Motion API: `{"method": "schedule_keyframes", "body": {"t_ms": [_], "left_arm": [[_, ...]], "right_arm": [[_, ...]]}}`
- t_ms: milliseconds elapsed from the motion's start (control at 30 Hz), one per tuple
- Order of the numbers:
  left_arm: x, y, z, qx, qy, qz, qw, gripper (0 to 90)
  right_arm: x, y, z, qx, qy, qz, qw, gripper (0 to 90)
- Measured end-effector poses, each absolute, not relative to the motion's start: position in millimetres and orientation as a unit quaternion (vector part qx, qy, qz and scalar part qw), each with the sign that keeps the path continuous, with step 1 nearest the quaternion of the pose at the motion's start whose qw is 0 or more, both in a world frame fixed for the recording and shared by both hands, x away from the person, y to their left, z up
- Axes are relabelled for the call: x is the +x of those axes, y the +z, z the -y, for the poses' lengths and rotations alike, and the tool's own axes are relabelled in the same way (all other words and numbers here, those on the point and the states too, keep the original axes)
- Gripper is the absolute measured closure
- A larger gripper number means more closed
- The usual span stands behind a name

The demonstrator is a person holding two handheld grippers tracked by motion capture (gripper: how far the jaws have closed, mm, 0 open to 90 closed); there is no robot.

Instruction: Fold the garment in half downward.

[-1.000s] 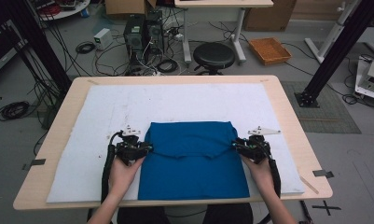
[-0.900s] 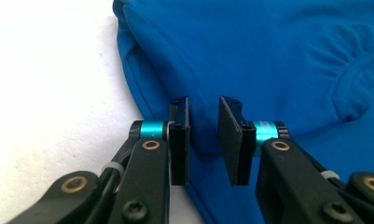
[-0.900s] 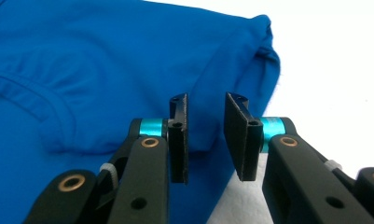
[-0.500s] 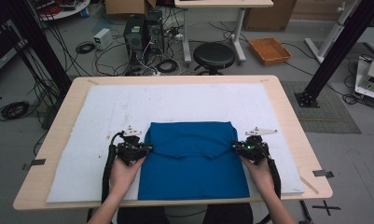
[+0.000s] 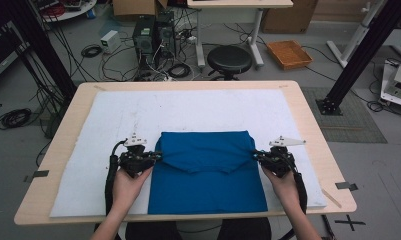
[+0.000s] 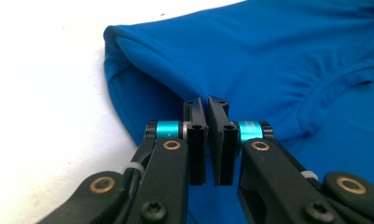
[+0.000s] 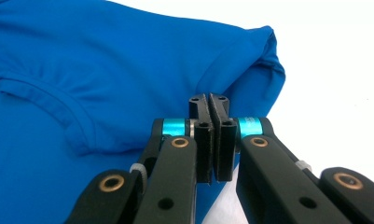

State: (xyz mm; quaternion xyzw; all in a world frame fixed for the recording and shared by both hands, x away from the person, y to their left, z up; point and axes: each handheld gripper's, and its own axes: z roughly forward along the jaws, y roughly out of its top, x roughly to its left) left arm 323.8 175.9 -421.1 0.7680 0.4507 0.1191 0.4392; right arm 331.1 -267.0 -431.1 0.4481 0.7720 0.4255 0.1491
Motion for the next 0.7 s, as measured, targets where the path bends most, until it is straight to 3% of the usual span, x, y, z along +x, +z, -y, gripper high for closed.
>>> {"method": "schedule_keyframes", "body": {"t_ms": [700], "left_arm": [[237.0,-398.8,-188.1,0.79,0.076,-0.402,0.457,85.9]], "right_arm": [[245.3,-413.1,279.2,0.414,0.457,-0.777,0.125,89.0]]}}
